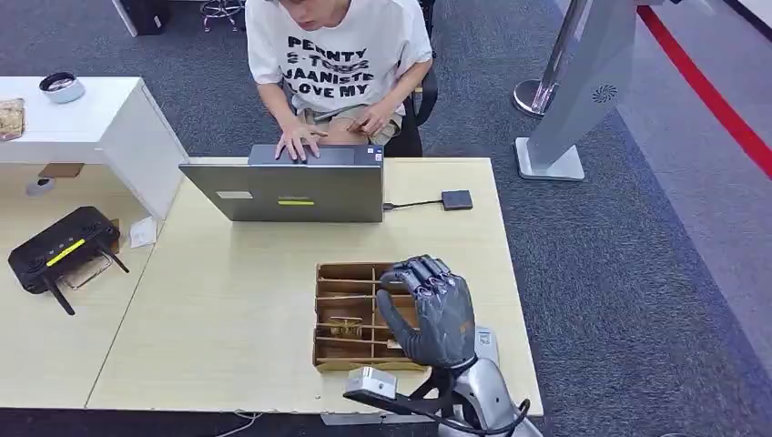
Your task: Pass the card to the sensor for recognition and then transmit it.
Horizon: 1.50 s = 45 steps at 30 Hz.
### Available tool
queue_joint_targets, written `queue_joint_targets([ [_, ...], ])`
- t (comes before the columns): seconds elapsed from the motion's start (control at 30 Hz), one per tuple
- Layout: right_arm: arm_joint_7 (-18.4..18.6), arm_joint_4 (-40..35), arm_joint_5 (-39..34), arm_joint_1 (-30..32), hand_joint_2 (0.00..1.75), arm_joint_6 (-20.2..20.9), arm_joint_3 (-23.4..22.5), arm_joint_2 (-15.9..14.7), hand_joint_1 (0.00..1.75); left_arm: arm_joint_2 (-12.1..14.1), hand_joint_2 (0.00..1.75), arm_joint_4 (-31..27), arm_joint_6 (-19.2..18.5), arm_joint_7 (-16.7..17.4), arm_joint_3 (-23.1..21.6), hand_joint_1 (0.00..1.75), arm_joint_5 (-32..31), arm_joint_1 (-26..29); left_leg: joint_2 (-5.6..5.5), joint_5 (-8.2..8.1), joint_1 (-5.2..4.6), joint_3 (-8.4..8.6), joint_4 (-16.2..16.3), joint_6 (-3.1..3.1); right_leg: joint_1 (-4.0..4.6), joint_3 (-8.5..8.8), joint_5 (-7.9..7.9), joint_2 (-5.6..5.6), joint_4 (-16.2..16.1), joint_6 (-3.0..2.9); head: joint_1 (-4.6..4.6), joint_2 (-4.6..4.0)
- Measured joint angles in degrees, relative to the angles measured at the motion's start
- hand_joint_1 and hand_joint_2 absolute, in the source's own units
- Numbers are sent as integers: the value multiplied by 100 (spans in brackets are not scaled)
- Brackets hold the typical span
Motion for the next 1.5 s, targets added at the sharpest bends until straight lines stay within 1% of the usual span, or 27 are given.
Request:
queue_joint_targets([
  [0.13, 22, 278, 0, -106, 175, 9, 2, 0, 124, -2, 0, 2, -15, 37, 0, 0, -26, -2, 0, 1, 0, 0, 0, 0, 0, 0, 0, 0, 0, 0, 0, 0],
  [0.17, 39, 351, 0, -135, 175, 18, 2, 0, 117, -4, 0, 2, -20, 37, 0, 0, -33, -5, 0, 0, 0, 0, 0, 0, 0, 0, 0, 0, 0, 0, 0, 0],
  [0.27, 85, 560, 9, -225, 175, 98, 2, 2, 117, -9, 0, 2, -26, 48, 0, 0, -44, -13, -1, 0, 0, 0, 0, 0, 0, 0, 0, 0, 0, 0, 0, 0],
  [0.43, 116, 816, 17, -338, 175, 111, 2, 7, 117, -11, 0, 0, -28, 59, -2, 0, -50, -27, -1, 0, 0, -1, 0, 0, 0, 0, 0, 0, 0, 0, 2, 0],
  [0.47, 116, 840, 17, -349, 175, 111, 2, 9, 106, -11, 0, 0, -28, 59, -2, 0, -50, -28, -1, 0, 0, -1, 0, 0, 0, 0, 0, -1, 0, 0, 0, 0],
  [0.57, 123, 908, 17, -364, 175, 122, 2, 9, 106, -11, 0, 2, -28, 61, -2, 0, -52, -28, -1, 0, 0, -1, 0, 0, 0, 0, 0, 0, 0, 0, 0, 0],
  [0.73, 188, 1108, 39, -478, 175, 243, 2, 48, 94, -20, 0, 0, -57, 83, -7, 0, -83, -33, 0, 0, 0, 0, 0, 0, 0, 0, 0, 0, 0, 0, 2, 0],
  [0.83, 238, 1290, 63, -575, 175, 293, 2, 68, 68, -24, 0, 0, -74, 105, -11, 0, -101, -35, 0, 1, 0, 0, 0, 1, 0, 0, 1, 0, 0, 0, 0, 0],
  [0.87, 249, 1351, 68, -607, 175, 297, 2, 76, 70, -26, 0, 2, -79, 114, -13, 0, -103, -37, 0, 1, 0, 0, 0, 1, 0, 0, 1, 0, 0, 0, 0, 0],
  [0.9, 258, 1400, 72, -636, 175, 297, 2, 85, 66, -26, 0, 0, -79, 116, -18, 0, -103, -37, 0, 1, 0, 0, 0, 1, 0, 0, 1, 0, 0, 0, 0, 0],
  [1.07, 319, 1668, 85, -781, 175, 297, -2, 114, 61, -28, 0, 0, -81, 131, -50, 0, -118, -38, 0, 1, 0, 0, 0, 1, 0, 0, 1, 0, 0, -1, 2, 0],
  [1.5, 326, 1978, 79, -915, 175, 347, -30, 138, 61, -28, 0, 2, -81, 155, -52, 0, -118, -39, 0, 1, 0, 0, 0, 1, 0, 0, 1, 0, 0, -1, 0, 0],
])
